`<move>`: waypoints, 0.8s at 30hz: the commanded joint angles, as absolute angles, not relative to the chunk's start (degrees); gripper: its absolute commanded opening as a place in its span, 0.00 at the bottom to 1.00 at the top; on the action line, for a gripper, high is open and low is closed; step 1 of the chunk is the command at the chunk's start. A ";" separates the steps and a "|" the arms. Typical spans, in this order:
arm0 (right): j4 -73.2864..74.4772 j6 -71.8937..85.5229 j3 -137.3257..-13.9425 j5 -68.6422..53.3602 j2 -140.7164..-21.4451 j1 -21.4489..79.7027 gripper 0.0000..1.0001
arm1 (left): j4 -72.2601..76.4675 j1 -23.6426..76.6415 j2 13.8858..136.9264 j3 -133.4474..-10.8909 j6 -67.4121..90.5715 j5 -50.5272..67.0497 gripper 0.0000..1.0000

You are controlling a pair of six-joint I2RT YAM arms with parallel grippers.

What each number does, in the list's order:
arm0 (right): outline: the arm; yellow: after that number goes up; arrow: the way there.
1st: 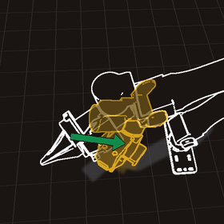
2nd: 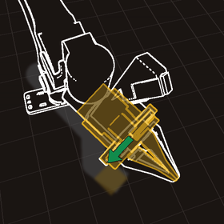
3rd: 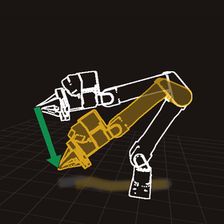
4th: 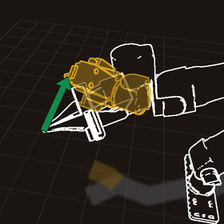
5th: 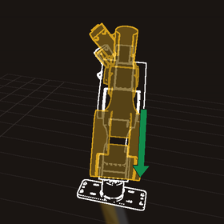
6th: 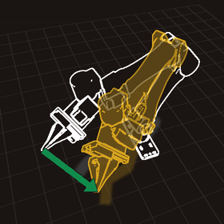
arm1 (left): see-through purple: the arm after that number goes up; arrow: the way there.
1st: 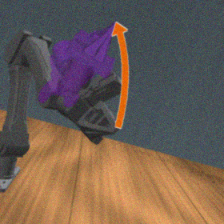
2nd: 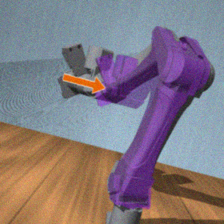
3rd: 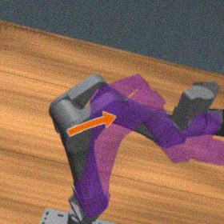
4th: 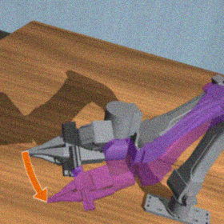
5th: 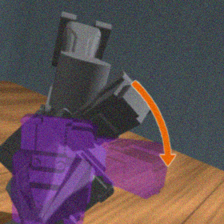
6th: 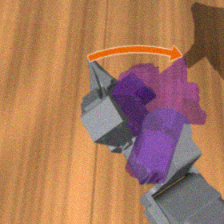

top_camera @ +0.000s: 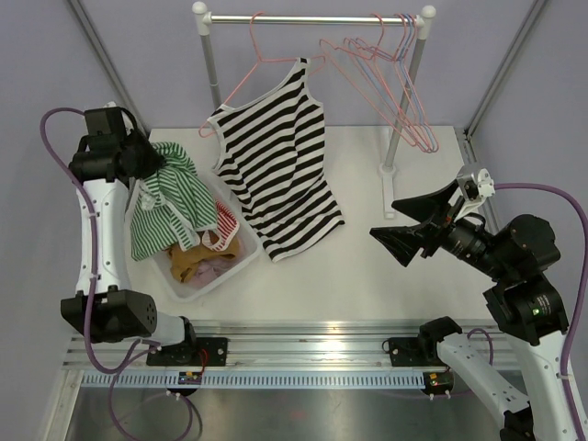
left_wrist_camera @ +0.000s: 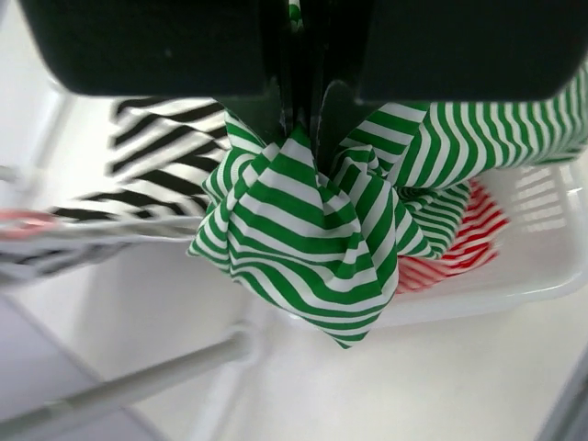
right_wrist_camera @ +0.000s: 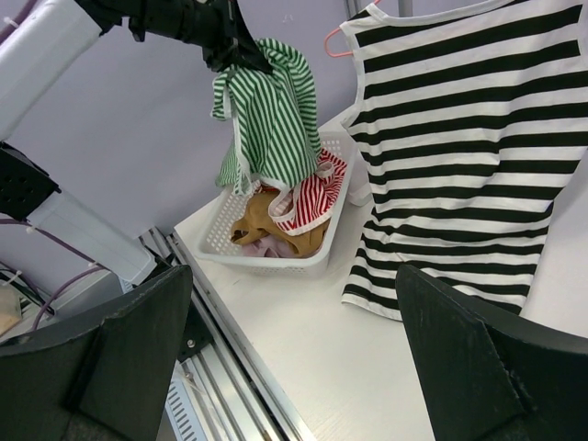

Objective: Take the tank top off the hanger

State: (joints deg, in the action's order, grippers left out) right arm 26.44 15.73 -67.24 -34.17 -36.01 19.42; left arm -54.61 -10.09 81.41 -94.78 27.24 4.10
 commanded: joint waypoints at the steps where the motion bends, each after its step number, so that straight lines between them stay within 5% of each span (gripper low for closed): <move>1: 26.10 16.52 -67.85 -35.77 -36.30 19.25 0.99 | -51.59 -10.02 79.54 -100.79 31.98 15.37 0.00; 7: 26.89 16.52 -67.68 -35.60 -35.77 19.25 0.99 | -51.24 -10.11 77.35 -101.61 34.28 11.19 0.00; 14: 26.01 16.96 -66.88 -36.47 -35.59 19.25 1.00 | -43.24 -12.92 71.98 -71.85 33.93 1.95 0.00; 19: 25.67 16.88 -66.62 -37.09 -35.68 19.25 0.99 | -45.26 -13.27 71.46 -66.19 33.04 -14.01 0.00; 24: 22.77 18.28 -65.39 -37.61 -36.38 19.25 0.99 | -44.38 -12.05 77.24 -67.49 29.72 -11.96 0.00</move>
